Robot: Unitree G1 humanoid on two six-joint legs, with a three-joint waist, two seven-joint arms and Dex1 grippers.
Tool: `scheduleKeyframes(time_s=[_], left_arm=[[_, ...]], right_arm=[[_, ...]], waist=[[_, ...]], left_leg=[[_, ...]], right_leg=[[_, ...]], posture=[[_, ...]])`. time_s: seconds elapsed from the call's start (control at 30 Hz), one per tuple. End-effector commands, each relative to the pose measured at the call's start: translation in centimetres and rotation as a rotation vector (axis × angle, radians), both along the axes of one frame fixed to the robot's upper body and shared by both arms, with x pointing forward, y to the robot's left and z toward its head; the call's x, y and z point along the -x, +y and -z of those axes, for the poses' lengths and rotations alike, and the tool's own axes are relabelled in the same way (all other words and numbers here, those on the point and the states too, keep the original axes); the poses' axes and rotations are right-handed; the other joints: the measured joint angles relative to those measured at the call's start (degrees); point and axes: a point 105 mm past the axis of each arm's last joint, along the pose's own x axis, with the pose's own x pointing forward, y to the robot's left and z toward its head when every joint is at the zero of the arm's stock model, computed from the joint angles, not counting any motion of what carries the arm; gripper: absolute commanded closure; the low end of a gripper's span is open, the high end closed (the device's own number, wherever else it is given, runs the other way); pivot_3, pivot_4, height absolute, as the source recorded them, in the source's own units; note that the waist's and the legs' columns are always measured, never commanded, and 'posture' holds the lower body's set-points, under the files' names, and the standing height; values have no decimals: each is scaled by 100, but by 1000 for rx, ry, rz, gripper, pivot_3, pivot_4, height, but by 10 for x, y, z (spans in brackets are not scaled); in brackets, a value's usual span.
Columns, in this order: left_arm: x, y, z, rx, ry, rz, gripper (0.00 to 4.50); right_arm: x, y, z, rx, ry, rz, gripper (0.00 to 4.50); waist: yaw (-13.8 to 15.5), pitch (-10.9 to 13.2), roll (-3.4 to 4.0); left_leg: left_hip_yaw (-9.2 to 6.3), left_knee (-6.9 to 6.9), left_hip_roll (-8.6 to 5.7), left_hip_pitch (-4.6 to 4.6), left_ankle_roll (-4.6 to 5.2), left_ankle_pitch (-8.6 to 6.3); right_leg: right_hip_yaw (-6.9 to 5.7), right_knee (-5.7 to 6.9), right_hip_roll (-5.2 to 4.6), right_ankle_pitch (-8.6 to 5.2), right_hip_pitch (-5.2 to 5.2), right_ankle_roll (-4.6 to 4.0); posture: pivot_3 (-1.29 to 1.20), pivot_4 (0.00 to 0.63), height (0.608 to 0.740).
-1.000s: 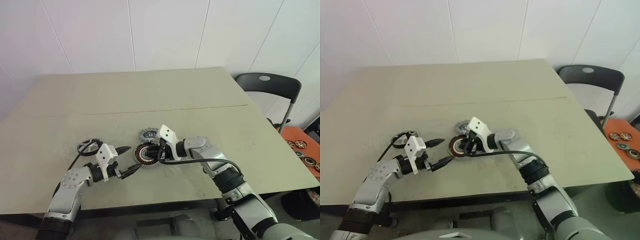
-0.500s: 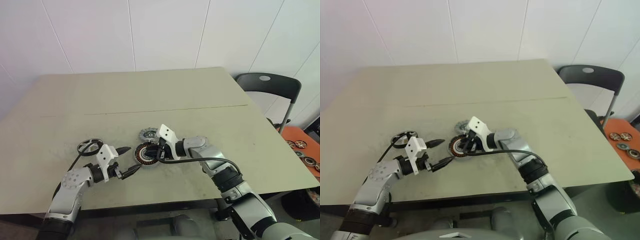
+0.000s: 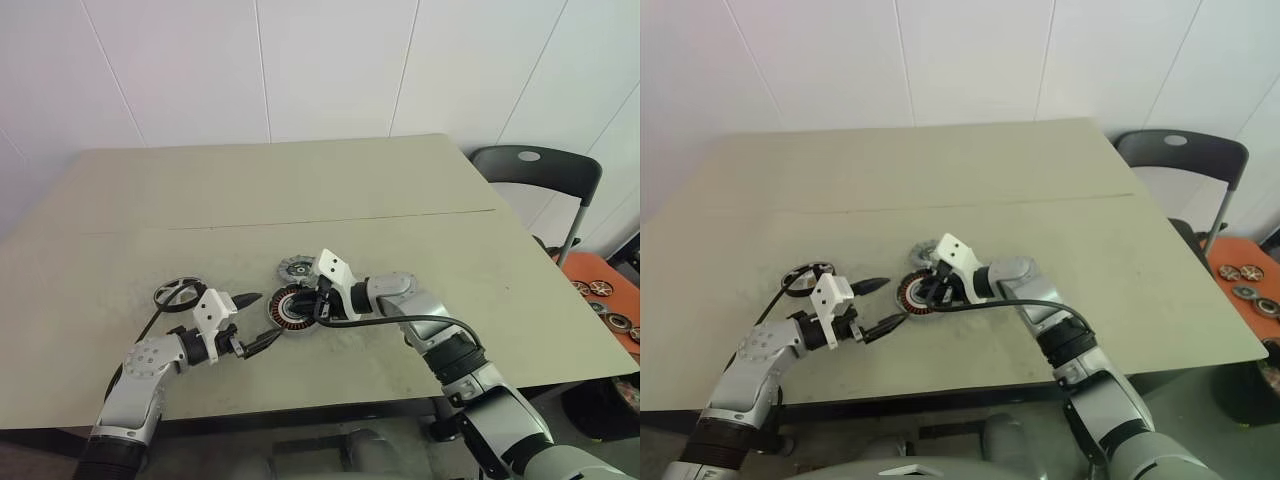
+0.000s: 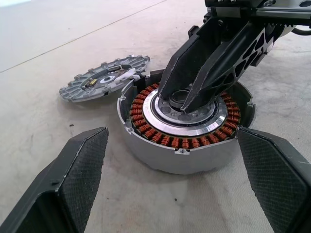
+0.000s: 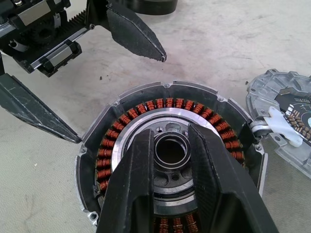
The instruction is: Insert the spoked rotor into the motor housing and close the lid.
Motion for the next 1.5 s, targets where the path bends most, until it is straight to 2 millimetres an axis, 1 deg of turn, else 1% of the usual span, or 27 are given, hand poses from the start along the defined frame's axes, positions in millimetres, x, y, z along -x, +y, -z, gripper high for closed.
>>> scheduleKeyframes(time_s=[0.03, 0.07, 0.13, 0.2, 0.3, 0.47, 0.6, 0.67, 0.7, 0.73, 0.8, 0.87, 0.97, 1.0, 1.17, 1.3, 1.5], left_arm=[[-3, -1, -7, -4, -38, 5, 0], [-3, -1, -7, -6, -40, 4, 0], [-4, -1, -6, -11, -44, 1, 0], [-4, -1, -6, -14, -44, 1, 0], [-4, -2, -4, -15, -42, 1, 0], [-4, -2, -3, -18, -38, 0, 0], [-5, -3, -3, -19, -38, 2, 0], [-5, -3, -3, -20, -38, 2, 0], [-5, -4, -3, -20, -37, 3, 0], [-5, -4, -3, -20, -37, 3, 0], [-5, -4, -3, -20, -36, 3, 0], [-5, -4, -3, -20, -36, 3, 0], [-5, -4, -3, -20, -36, 2, 0], [-5, -4, -3, -21, -36, 1, 0], [-5, -4, -3, -21, -36, 0, 0], [-5, -4, -4, -20, -37, -1, 0], [-5, -5, -3, -20, -36, 1, 0]], right_arm=[[0, 5, -5, -14, -14, -12, 3827], [0, 5, -5, -16, -16, -10, 3827], [-1, 5, -6, -23, -19, -8, 3085], [-1, 6, -6, -27, -23, -6, 2543], [-2, 7, -8, -51, -21, 0, 1494], [-4, 12, -20, -137, -11, 12, 1494], [-9, 15, -30, -198, -43, 37, 1494], [-13, 13, -29, -187, -61, 51, 1494], [-12, 12, -26, -166, -70, 43, 1882], [-12, 11, -23, -152, -76, 35, 2036], [-5, 10, -17, -127, -65, -6, 2633], [2, 10, -12, -109, -41, -38, 3369], [2, 8, -6, -75, -36, -47, 4357], [2, 6, -4, -58, -40, -49, 4474], [-2, 3, 0, -24, -66, -33, 4474], [-8, 0, 3, 26, -124, -18, 4474], [-19, -2, 1, 36, -180, 30, 4474]], waist=[[-1, 0, 0], [-2, 0, 0], [-1, 0, 0], [-1, 0, 0], [-1, 0, 0], [-1, 0, 0], [-1, 0, 0], [-1, 0, 0], [0, 0, 0], [1, 0, 0], [2, 0, 0], [1, 0, 0], [-1, -1, 2], [-3, -2, 0], [-2, -2, 0], [-4, -2, 0], [-4, -3, -2]], left_leg=[[0, 0, 0, 0, 0, 0], [0, 0, 0, 0, 0, 0], [0, 0, 0, 0, 0, 0], [0, 0, 0, 1, 0, 0], [0, 1, 0, 0, 0, 0], [0, 1, 0, 0, 0, 0], [0, 1, 0, 1, 0, 0], [0, 1, 0, 0, 0, 0], [0, 1, 0, 1, 0, 0], [0, 1, 0, 1, 0, 0], [0, 1, 0, 0, 0, 0], [0, 1, 0, 1, 0, 0], [0, 1, 0, 2, 0, 0], [0, 1, 0, 4, 0, 0], [0, 4, 0, 6, 0, 0], [0, 4, 0, 7, 0, 0], [0, 9, 0, 11, 0, 0]], right_leg=[[0, 0, 0, 0, 0, 0], [0, 0, 0, 0, 0, 0], [0, 0, 0, 0, 0, 0], [0, 0, 0, 0, 0, 0], [0, 0, 0, 0, 1, 0], [0, 0, 0, 0, 1, 0], [0, 0, 0, 1, 1, 1], [0, 1, 0, 1, 2, 1], [0, 1, 0, 1, 2, 1], [0, 0, 0, 1, 2, 1], [0, 0, 0, 1, 2, 1], [0, 0, 0, 1, 2, 1], [0, 1, 0, 1, 2, 1], [0, 1, 0, 0, 4, 1], [0, 1, 0, -2, 7, 2], [0, 2, 0, -2, 8, 2], [0, 3, 0, -7, 13, -5]], posture=[[0, 0, 740], [0, 0, 740], [0, 0, 740], [0, 0, 740], [0, 0, 740], [0, 0, 740], [0, 0, 740], [0, 0, 740], [0, 0, 740], [0, 0, 740], [0, 0, 740], [0, 0, 740], [0, 0, 740], [0, 0, 740], [0, 0, 740], [0, 0, 740], [0, 0, 740]])
